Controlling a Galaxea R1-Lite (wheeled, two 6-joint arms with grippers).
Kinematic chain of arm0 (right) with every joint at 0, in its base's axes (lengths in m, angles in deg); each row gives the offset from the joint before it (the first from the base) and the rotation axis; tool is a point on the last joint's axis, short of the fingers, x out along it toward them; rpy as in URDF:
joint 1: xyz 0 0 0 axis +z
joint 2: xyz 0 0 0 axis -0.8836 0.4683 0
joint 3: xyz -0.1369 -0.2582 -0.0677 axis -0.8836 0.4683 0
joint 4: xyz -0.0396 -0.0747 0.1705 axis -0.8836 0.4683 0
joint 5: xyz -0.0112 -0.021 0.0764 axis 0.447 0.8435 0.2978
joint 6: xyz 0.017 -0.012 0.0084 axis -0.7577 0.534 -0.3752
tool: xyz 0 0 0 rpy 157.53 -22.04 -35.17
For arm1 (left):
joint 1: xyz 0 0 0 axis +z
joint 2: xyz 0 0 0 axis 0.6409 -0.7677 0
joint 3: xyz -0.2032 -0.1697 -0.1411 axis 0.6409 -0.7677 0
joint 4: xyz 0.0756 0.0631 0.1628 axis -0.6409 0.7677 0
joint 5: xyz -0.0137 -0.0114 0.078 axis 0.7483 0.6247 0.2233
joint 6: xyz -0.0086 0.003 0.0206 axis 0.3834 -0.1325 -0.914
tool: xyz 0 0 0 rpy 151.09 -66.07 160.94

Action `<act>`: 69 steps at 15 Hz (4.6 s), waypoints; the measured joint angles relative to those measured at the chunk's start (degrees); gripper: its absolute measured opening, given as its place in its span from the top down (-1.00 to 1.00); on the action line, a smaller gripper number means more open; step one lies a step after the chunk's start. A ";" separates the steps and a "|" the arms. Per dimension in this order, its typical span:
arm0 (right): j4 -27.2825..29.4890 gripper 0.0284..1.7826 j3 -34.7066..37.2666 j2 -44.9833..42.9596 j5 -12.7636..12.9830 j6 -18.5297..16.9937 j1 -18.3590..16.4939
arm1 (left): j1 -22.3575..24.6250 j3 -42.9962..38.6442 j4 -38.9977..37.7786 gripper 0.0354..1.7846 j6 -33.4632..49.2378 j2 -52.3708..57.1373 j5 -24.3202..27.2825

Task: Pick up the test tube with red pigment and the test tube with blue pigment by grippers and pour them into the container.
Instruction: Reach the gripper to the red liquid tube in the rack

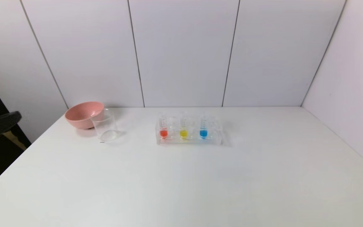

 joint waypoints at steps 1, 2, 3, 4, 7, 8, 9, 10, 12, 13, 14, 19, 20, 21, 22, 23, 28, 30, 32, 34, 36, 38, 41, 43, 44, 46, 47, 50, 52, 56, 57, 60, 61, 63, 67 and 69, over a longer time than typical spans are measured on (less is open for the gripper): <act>0.00 -0.99 0.00 0.00 0.00 0.00 0.00 | -0.02 0.34 -2.46 -0.98 0.20 -2.89 1.02; 0.00 -0.99 0.00 0.00 0.00 0.00 0.00 | -0.07 0.52 -4.74 -0.98 0.67 -5.53 2.13; 0.00 -0.99 0.00 0.00 0.00 0.00 0.00 | -0.18 0.72 -7.08 -0.98 1.24 -8.16 3.04; 0.00 -0.99 0.00 0.00 0.02 0.00 0.00 | -0.40 0.91 -9.44 -0.98 1.68 -11.00 3.64; 0.00 -0.99 0.00 0.00 0.00 0.00 0.02 | -2.33 1.27 -17.15 -0.98 2.10 -19.04 4.12; 0.00 -0.99 0.00 0.00 0.00 -0.02 0.02 | -3.29 1.35 -19.64 -0.98 2.07 -21.53 4.14; 0.00 -0.99 0.00 0.00 0.00 0.00 0.02 | -4.18 1.52 -21.92 -0.98 2.04 -23.95 4.22; 0.00 -0.99 0.00 0.00 0.00 0.00 0.02 | -4.88 1.93 -23.88 -0.98 1.96 -26.38 4.25; 0.00 -0.99 0.00 0.00 0.00 0.00 -0.02 | -5.67 3.19 -26.20 -0.98 1.88 -30.90 4.34; 0.00 -0.99 0.00 0.00 0.00 0.00 -0.02 | -5.92 3.93 -27.36 -0.98 1.84 -33.33 4.41; 0.00 -0.99 0.00 0.00 0.00 0.00 -0.02 | -6.06 4.55 -28.67 -0.98 1.84 -35.41 4.44; 0.00 -0.99 0.00 0.00 0.00 0.00 0.02 | -8.03 6.27 -41.02 -0.98 1.46 -47.80 5.99; 0.00 -0.99 0.00 0.00 0.00 0.00 0.02 | -8.37 6.79 -43.12 -0.98 1.41 -49.99 7.69; 0.00 -0.99 0.00 0.00 0.00 0.00 -0.02 | -8.68 7.45 -44.11 -0.98 1.40 -51.87 10.07; 0.00 -0.99 0.00 0.00 0.00 0.00 -0.02 | -8.89 8.05 -44.32 -0.98 1.40 -53.42 12.61; 0.00 -0.99 0.00 0.00 0.00 0.00 -0.02 | -9.00 8.46 -44.47 -0.98 1.33 -54.77 15.10; 0.00 -0.99 0.00 0.00 0.00 0.00 -0.02 | -9.08 8.85 -49.43 -0.98 0.04 -60.00 25.92; 0.00 -0.99 0.00 0.00 0.00 0.00 -0.02 | -9.08 9.24 -51.33 -0.98 -0.79 -61.92 29.61; 0.00 -0.99 0.00 0.00 0.00 0.00 0.00 | -9.08 9.85 -51.77 -0.98 -1.02 -63.62 32.87; 0.00 -0.99 0.00 0.00 0.00 0.00 0.02 | -9.19 10.78 -52.27 -0.98 -1.10 -65.60 33.33; 0.00 -0.99 0.00 0.00 0.02 -0.02 0.02 | -9.31 11.63 -55.22 -0.98 -1.07 -68.11 33.37; 0.00 -0.99 0.00 0.00 0.00 0.00 0.02 | -9.86 12.76 -59.14 -0.98 -1.05 -71.12 33.37; 0.00 -0.99 0.00 0.00 0.00 0.00 0.02 | -11.00 15.30 -59.97 -0.98 -1.01 -74.95 33.35; 0.00 -0.99 0.00 0.00 0.00 0.00 -0.02 | -11.63 17.13 -59.84 -0.98 -0.96 -76.70 33.30; 0.00 -0.99 0.00 0.00 0.00 0.00 -0.02 | -11.84 17.81 -59.76 -0.98 -0.96 -77.46 33.30; 0.00 -0.99 0.00 0.00 0.00 0.00 -0.02 | -11.84 18.86 -59.76 -0.98 -0.94 -78.89 33.28; 0.00 -0.99 0.00 0.00 0.00 0.00 -0.02 | -11.87 19.30 -59.73 -0.98 -0.96 -79.49 33.28; 0.00 -0.99 0.00 0.00 0.00 0.00 0.02 | -12.31 20.81 -59.71 -0.98 -0.96 -81.26 33.28; 0.00 -0.99 0.00 0.00 0.00 0.00 0.00 | -12.31 21.87 -59.65 -0.98 -0.94 -82.36 33.28; 0.00 -0.99 0.00 0.00 0.00 0.00 0.00 | -12.40 24.43 -58.49 -0.98 -0.96 -84.19 33.28; 0.00 -0.99 0.00 0.00 0.00 0.00 0.00 | -12.40 24.83 -58.09 -0.98 -0.94 -84.48 33.33; 0.00 -0.99 0.00 0.00 0.00 0.00 0.00 | -12.47 25.83 -57.59 -0.98 -0.94 -85.18 33.46; 0.00 -0.99 0.00 0.00 0.00 0.00 -0.02 | -12.48 26.14 -57.43 -0.98 -0.94 -85.33 33.46; 0.00 -0.99 0.00 0.00 0.00 0.00 0.02 | -12.62 26.58 -57.15 -0.94 -0.94 -85.68 33.44; 0.00 -0.99 0.00 0.00 0.00 0.00 0.00 | -13.28 27.04 -57.13 -0.50 -0.96 -86.16 33.46; 0.00 -0.99 0.00 0.00 0.00 0.00 0.00 | -13.49 27.05 -57.17 -0.11 -0.96 -86.20 33.44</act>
